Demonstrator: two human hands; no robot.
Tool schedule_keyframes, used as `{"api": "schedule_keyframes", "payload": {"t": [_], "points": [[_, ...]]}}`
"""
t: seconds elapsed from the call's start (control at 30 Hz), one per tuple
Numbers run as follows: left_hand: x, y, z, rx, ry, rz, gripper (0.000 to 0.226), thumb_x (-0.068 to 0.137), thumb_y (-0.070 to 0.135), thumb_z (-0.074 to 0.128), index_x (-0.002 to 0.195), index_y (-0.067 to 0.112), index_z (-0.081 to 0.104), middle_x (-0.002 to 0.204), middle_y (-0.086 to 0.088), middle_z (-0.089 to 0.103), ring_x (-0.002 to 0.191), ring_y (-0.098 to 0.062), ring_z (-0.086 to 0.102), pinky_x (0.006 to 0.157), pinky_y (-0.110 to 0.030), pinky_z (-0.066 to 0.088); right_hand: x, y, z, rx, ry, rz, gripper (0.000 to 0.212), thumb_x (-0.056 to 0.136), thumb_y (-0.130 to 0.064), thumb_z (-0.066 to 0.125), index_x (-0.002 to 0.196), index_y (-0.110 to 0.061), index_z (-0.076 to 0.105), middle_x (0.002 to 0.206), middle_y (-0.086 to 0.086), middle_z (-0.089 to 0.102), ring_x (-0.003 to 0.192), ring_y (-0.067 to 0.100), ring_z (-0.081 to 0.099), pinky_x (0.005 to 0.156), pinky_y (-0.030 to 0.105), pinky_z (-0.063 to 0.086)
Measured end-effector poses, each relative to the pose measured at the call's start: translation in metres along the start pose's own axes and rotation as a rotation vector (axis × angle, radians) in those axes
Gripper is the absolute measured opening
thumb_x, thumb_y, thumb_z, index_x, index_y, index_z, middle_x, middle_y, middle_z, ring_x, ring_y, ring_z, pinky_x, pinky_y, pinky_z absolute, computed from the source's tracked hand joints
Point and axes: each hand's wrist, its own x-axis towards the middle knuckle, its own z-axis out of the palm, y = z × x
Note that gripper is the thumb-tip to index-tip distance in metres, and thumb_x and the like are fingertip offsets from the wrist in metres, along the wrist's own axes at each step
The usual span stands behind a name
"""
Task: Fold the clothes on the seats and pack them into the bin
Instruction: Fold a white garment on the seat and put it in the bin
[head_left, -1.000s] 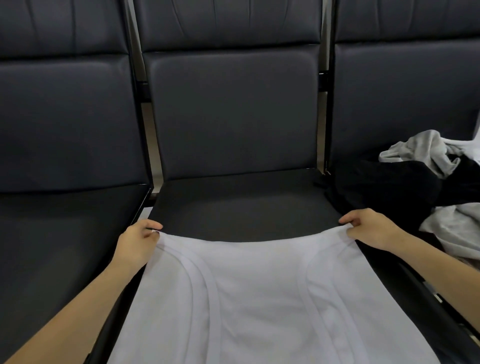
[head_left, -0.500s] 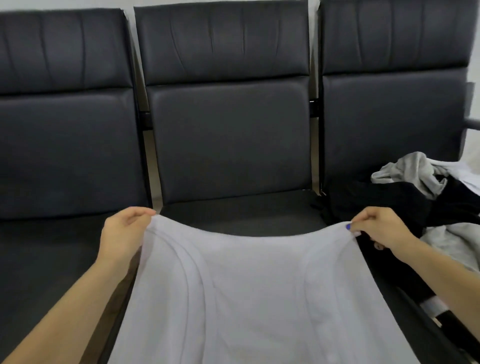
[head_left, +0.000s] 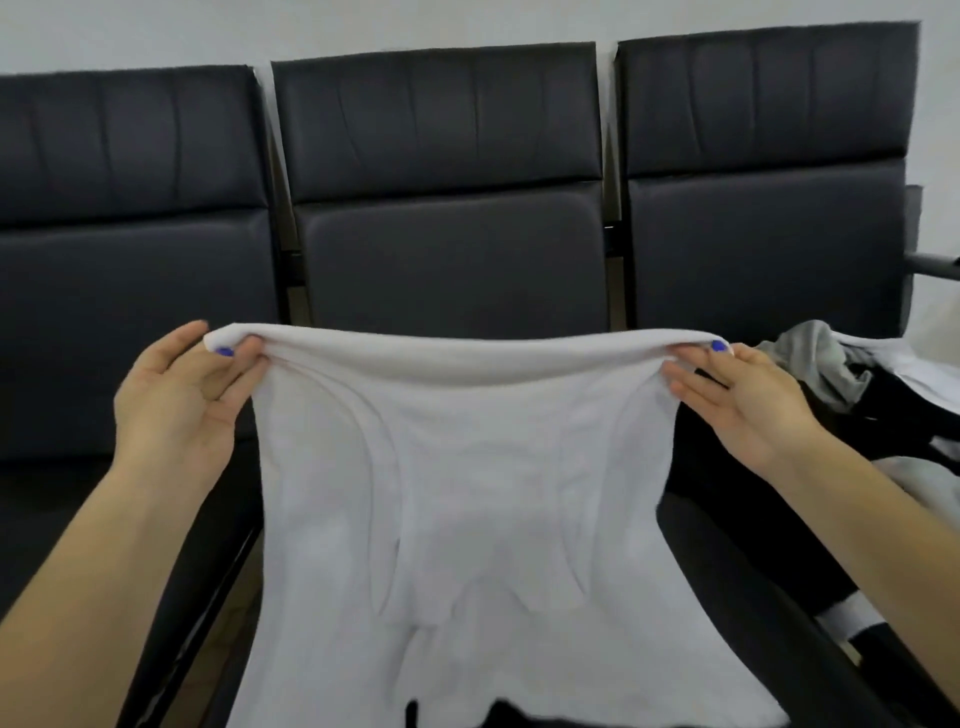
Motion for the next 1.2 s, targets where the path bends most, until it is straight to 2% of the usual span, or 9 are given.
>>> {"api": "schedule_keyframes", "payload": {"t": [0.23, 0.33, 0.57, 0.63, 0.77, 0.83, 0.93, 1.03, 1.2], "points": [[-0.004, -0.03, -0.015, 0.085, -0.029, -0.119, 0.026, 0.089, -0.004, 0.056, 0.107, 0.014, 0.057, 0.112, -0.014, 0.064, 0.095, -0.02, 0.07, 0.09, -0.041, 0.054, -0.01, 0.02, -0.011, -0.135, -0.045, 0.14, 0.013, 0.1, -0.012, 0.043, 0.111, -0.009, 0.049, 0.112, 0.006, 0.064, 0.103, 0.021, 0.063, 0.088, 0.04, 0.049], [-0.012, -0.054, -0.031, 0.191, -0.022, -0.222, 0.023, 0.089, -0.005, 0.055, 0.103, 0.013, 0.059, 0.109, -0.016, 0.065, 0.097, -0.024, 0.068, 0.089, -0.044, 0.053, -0.023, 0.045, -0.027, -0.284, -0.035, 0.255, 0.007, 0.098, -0.007, 0.048, 0.104, -0.01, 0.05, 0.107, 0.013, 0.065, 0.102, 0.028, 0.065, 0.079, 0.039, 0.053], [-0.044, -0.063, -0.092, 0.197, -0.023, -0.385, 0.025, 0.088, -0.011, 0.047, 0.096, 0.009, 0.06, 0.079, -0.011, 0.07, 0.077, -0.023, 0.073, 0.066, -0.043, 0.06, -0.058, 0.046, -0.061, -0.425, -0.222, 0.372, 0.007, 0.093, -0.006, 0.053, 0.091, -0.01, 0.048, 0.098, 0.023, 0.071, 0.09, 0.035, 0.07, 0.076, 0.044, 0.059], [-0.056, -0.066, -0.105, 0.198, -0.06, -0.434, 0.026, 0.087, -0.012, 0.044, 0.092, 0.009, 0.06, 0.078, -0.01, 0.07, 0.073, -0.022, 0.072, 0.065, -0.047, 0.06, -0.067, 0.046, -0.07, -0.438, -0.337, 0.406, 0.026, 0.078, -0.011, 0.067, 0.091, -0.011, 0.044, 0.096, 0.029, 0.069, 0.089, 0.038, 0.07, 0.076, 0.042, 0.059], [-0.079, -0.085, -0.123, 0.299, -0.164, -0.501, 0.029, 0.086, -0.018, 0.042, 0.101, 0.002, 0.058, 0.091, -0.018, 0.065, 0.078, -0.026, 0.071, 0.07, -0.048, 0.059, -0.078, 0.062, -0.084, -0.727, -0.532, 0.428, 0.093, 0.029, -0.058, 0.09, 0.088, -0.008, 0.039, 0.091, 0.019, 0.073, 0.089, 0.019, 0.071, 0.074, 0.025, 0.058], [-0.082, -0.088, -0.124, 0.379, -0.202, -0.481, 0.031, 0.086, -0.02, 0.042, 0.106, -0.002, 0.057, 0.094, -0.022, 0.062, 0.083, -0.03, 0.068, 0.071, -0.039, 0.06, -0.072, 0.068, -0.087, -0.867, -0.556, 0.345, 0.07, 0.056, -0.046, 0.088, 0.088, -0.006, 0.04, 0.089, 0.014, 0.073, 0.095, 0.015, 0.07, 0.08, 0.028, 0.057], [-0.077, -0.086, -0.12, 0.492, -0.23, -0.403, 0.033, 0.086, -0.02, 0.045, 0.105, 0.003, 0.059, 0.093, -0.02, 0.059, 0.091, -0.032, 0.063, 0.073, -0.031, 0.059, -0.061, 0.063, -0.089, -1.08, -0.549, 0.209, 0.014, 0.094, -0.007, 0.054, 0.089, -0.009, 0.041, 0.088, 0.008, 0.072, 0.089, 0.012, 0.068, 0.088, 0.036, 0.053], [-0.068, -0.085, -0.12, 0.623, -0.241, -0.317, 0.035, 0.085, -0.019, 0.051, 0.107, 0.007, 0.059, 0.093, -0.018, 0.06, 0.093, -0.029, 0.063, 0.072, -0.023, 0.058, -0.06, 0.058, -0.088, -1.337, -0.613, 0.139, 0.015, 0.097, -0.014, 0.05, 0.088, -0.019, 0.04, 0.071, 0.002, 0.066, 0.06, 0.011, 0.051, 0.065, 0.027, 0.044], [-0.058, -0.082, -0.122, 0.769, -0.321, -0.268, 0.034, 0.083, -0.018, 0.054, 0.103, 0.009, 0.061, 0.093, -0.021, 0.063, 0.096, -0.03, 0.064, 0.075, -0.03, 0.059, -0.072, 0.06, -0.077, -1.017, -0.489, 0.099, 0.022, 0.089, -0.021, 0.063, 0.089, -0.012, 0.043, 0.085, 0.0, 0.074, 0.082, 0.024, 0.068, 0.071, 0.03, 0.052]]}}
